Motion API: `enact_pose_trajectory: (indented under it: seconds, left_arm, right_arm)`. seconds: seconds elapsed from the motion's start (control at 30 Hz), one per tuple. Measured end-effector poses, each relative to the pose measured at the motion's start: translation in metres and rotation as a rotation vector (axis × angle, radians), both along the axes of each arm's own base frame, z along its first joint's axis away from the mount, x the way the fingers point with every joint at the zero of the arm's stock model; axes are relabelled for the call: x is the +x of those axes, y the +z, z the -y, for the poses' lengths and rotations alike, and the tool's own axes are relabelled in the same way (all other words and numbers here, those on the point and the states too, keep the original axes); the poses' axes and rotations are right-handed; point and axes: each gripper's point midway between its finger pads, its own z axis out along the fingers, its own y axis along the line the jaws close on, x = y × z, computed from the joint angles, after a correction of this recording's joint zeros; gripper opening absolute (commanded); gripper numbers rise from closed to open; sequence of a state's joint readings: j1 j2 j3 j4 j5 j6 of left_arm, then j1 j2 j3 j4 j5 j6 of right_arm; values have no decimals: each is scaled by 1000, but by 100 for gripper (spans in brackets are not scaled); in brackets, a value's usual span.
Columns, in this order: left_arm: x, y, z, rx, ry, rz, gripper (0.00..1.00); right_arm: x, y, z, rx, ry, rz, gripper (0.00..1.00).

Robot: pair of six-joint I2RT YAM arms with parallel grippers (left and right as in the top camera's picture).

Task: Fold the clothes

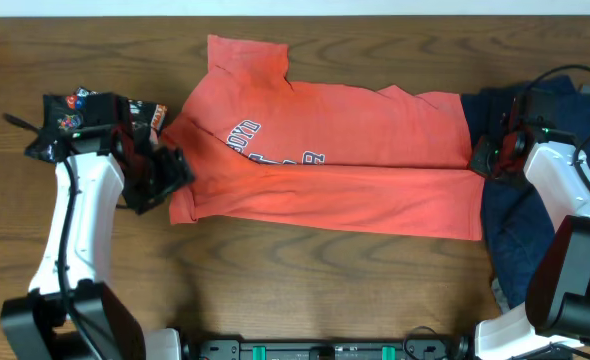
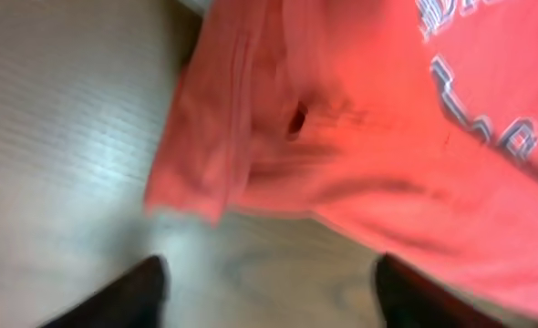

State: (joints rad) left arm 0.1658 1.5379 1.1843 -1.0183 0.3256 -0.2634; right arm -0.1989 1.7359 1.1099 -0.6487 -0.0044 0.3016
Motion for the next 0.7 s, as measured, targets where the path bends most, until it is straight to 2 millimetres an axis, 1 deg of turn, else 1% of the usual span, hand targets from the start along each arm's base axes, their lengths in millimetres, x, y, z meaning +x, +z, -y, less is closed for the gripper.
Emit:
enact_pose_trajectory:
  seconds: [0.03, 0.1, 0.17, 0.33, 0.43, 0.5, 0.57, 0.6, 0.63, 0.7]
  left_arm:
    - [-4, 1, 1, 2, -12, -10, 56]
    - [-6, -1, 3, 10, -25, -13, 56]
    - [-8, -9, 5, 12, -37, -18, 56]
    - [-27, -49, 13, 8, -59, -59, 56]
    - [-32, -72, 14, 15, -62, -44, 56]
    - [-36, -83, 12, 32, -60, -46, 49]
    - [-38, -89, 7, 60, -44, -49, 34]
    - [-38, -91, 4, 78, -39, -47, 32]
    - [-36, -91, 1, 99, -40, -40, 26]
    - [-31, -92, -6, 137, -32, -20, 22]
  right_arm:
    - [0, 0, 0, 0, 0, 0, 1]
    - [0, 0, 0, 0, 0, 0, 1]
    - [0, 0, 0, 0, 1, -1, 1]
    - [-1, 0, -1, 2, 11, -4, 1]
    - [-1, 0, -1, 0, 15, -4, 1]
    - [-1, 0, -1, 0, 17, -5, 1]
    - [-1, 0, -1, 0, 18, -5, 1]
    - [-1, 0, -1, -1, 18, -5, 1]
    - [-1, 0, -1, 0, 19, -5, 1]
    - [-1, 0, -1, -1, 19, -5, 1]
